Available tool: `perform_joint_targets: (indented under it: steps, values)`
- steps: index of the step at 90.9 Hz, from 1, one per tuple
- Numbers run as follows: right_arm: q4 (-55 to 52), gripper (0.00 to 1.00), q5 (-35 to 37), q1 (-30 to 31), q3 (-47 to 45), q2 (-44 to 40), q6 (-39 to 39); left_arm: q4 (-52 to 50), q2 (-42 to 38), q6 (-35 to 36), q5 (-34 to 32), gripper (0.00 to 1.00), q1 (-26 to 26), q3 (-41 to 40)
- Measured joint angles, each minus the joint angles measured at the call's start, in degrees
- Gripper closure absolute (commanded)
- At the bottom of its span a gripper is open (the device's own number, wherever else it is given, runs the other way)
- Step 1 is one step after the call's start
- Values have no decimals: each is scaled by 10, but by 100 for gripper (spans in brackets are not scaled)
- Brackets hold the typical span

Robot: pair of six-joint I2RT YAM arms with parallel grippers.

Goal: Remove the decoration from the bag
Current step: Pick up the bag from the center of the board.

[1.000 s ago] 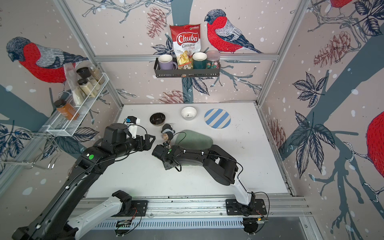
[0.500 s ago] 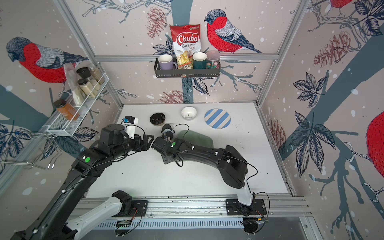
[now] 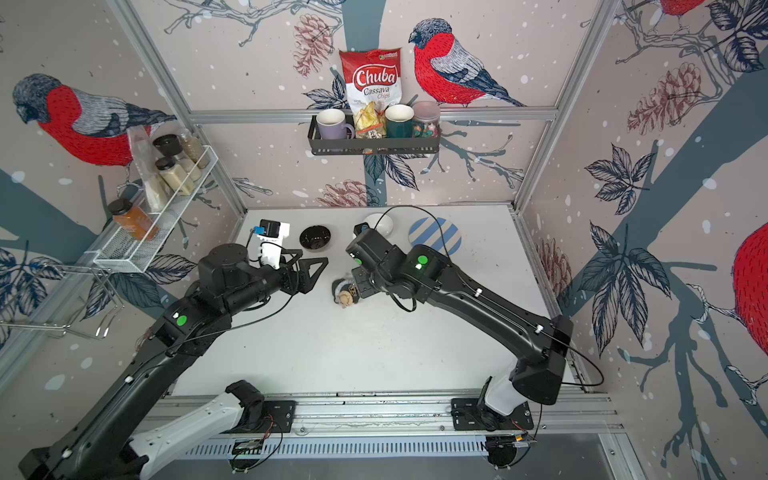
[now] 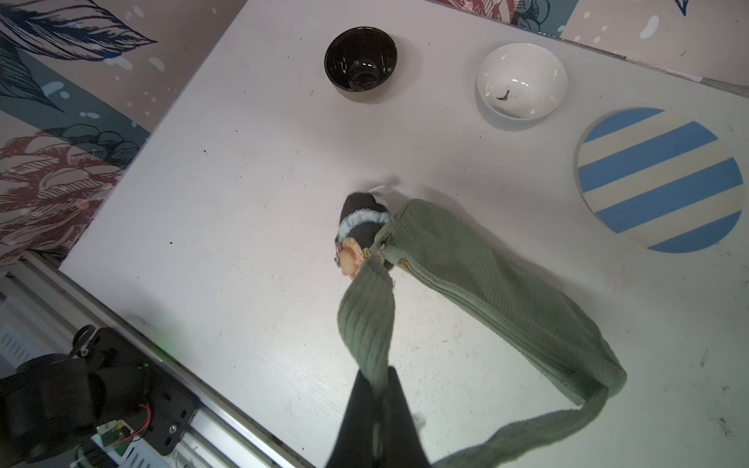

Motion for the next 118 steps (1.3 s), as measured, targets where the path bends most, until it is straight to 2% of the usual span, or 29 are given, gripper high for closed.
perform_joint_targets:
  steps: [16,23,43,66,89,110,118]
  values:
    - [3,100,-25,-39,-27,-89,-14,74,35,10,-17,15,-45,-23]
    - [9,100,-39,-52,-42,-119,-16,118,42,25,-13,12,-75,-43]
    - [28,100,-83,-72,-82,-194,-28,256,69,46,72,13,-87,-130]
    - [43,100,-120,-76,-96,-238,-34,355,132,49,159,13,-88,-148]
    - [48,100,-143,-80,-97,-249,-43,402,192,47,200,13,-88,-143]
    - [56,100,-164,-80,-97,-253,-44,398,202,75,210,13,-94,-115]
    - [61,100,-168,-80,-97,-256,-44,399,201,82,214,16,-110,-107]
